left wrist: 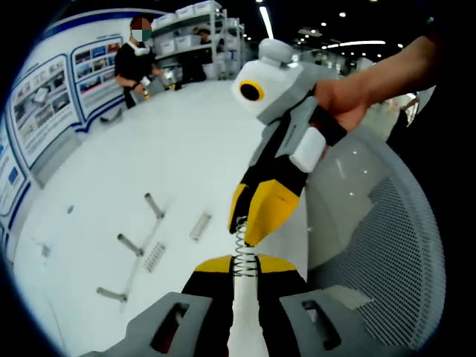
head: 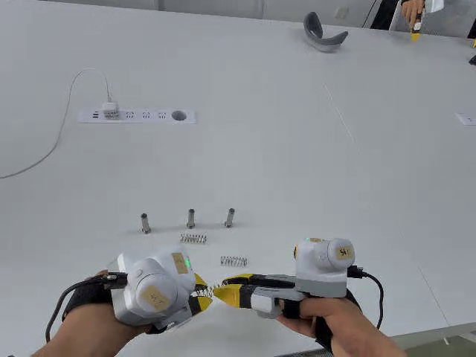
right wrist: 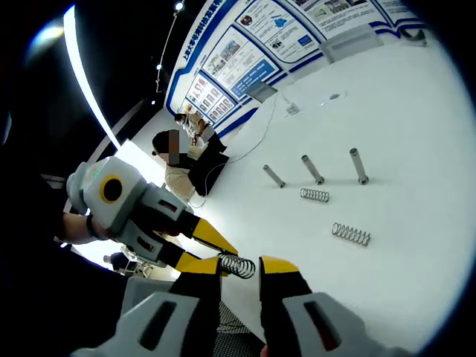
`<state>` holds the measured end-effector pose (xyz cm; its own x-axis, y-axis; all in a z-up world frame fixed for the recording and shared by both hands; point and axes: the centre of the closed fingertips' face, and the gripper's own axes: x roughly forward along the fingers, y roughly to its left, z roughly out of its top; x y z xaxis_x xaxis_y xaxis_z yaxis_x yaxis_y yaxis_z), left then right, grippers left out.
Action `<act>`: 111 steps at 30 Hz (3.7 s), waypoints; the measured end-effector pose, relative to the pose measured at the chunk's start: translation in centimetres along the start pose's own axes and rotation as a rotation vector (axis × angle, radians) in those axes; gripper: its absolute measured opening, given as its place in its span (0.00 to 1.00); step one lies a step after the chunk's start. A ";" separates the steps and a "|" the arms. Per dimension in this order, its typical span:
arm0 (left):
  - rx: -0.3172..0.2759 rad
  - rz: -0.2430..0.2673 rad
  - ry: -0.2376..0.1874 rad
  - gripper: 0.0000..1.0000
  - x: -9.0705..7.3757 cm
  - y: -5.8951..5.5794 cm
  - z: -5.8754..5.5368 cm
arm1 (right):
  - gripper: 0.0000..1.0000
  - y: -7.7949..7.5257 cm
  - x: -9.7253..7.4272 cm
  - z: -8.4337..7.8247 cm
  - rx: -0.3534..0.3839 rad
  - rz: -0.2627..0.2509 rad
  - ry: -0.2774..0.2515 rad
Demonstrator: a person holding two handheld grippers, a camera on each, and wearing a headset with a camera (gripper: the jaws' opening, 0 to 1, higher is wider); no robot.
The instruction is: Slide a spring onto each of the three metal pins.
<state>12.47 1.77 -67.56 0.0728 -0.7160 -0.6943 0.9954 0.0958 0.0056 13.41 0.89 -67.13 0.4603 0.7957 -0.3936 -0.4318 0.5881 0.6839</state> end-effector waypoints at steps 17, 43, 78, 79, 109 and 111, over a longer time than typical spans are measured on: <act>0.044 -0.004 0.029 0.10 -0.3 -0.3 -0.8 | 0.13 1.7 0.4 -0.7 -0.001 0.062 0.055; -0.073 -0.066 -0.197 0.10 -1.5 0.3 3.5 | 0.12 3.1 -1.4 1.7 -0.320 0.031 0.252; -0.044 -0.222 -0.304 0.10 -3.0 -1.0 5.4 | 0.13 6.0 -2.1 2.6 -0.698 0.175 0.512; -0.041 -0.224 -0.305 0.10 -3.0 -1.0 5.4 | 0.13 6.0 -2.1 2.5 -0.703 0.178 0.517; -0.081 -0.245 -0.303 0.10 -2.9 -1.7 4.0 | 0.12 5.6 -1.6 0.7 -0.677 0.185 0.560; -0.094 -0.233 -0.299 0.10 -2.7 -1.6 3.6 | 0.12 5.4 -1.4 0.5 -0.683 0.180 0.561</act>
<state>10.95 1.08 -63.06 -0.1257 -0.8947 -0.4285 0.9784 -0.0402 -0.2030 10.82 2.91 -62.55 -0.0276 0.7327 -0.6800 -0.9097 0.2636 0.3209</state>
